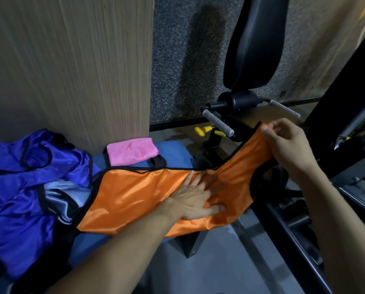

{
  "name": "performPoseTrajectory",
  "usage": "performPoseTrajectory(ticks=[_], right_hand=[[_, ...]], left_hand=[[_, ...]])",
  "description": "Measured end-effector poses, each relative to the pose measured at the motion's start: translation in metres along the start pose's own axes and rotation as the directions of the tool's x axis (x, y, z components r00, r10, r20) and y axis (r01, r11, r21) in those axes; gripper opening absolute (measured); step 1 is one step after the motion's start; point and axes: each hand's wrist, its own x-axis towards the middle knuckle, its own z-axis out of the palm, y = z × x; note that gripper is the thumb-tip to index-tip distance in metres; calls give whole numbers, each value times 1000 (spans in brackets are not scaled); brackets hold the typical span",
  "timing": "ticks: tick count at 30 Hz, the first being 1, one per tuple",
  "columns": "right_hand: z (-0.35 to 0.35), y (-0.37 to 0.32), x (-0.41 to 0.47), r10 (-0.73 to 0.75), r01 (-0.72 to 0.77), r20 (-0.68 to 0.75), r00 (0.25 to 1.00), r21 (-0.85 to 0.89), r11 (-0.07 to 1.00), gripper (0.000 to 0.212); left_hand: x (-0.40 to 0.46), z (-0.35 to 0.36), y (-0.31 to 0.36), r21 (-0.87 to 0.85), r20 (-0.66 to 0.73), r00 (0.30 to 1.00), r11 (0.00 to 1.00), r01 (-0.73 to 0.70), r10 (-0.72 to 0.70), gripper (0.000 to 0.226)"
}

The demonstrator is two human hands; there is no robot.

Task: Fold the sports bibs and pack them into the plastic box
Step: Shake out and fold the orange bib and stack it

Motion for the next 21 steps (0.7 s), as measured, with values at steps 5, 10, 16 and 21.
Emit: performPoseTrajectory(ticks=[5, 10, 16, 21], right_hand=[[43, -40, -4, -72, 70, 107, 992, 23, 997, 23], [121, -92, -22, -105, 96, 221, 970, 53, 994, 22], [231, -133, -61, -47, 122, 455, 889, -136, 983, 16], [294, -133, -96, 129, -9, 622, 772, -192, 981, 25]], left_hand=[[-40, -32, -24, -40, -191, 981, 998, -50, 41, 44], [-135, -50, -86, 100, -206, 941, 951, 292, -268, 37], [-182, -33, -138, -377, -291, 748, 790, 484, -597, 42], [-185, -39, -163, -976, -6, 546, 123, 177, -838, 34]])
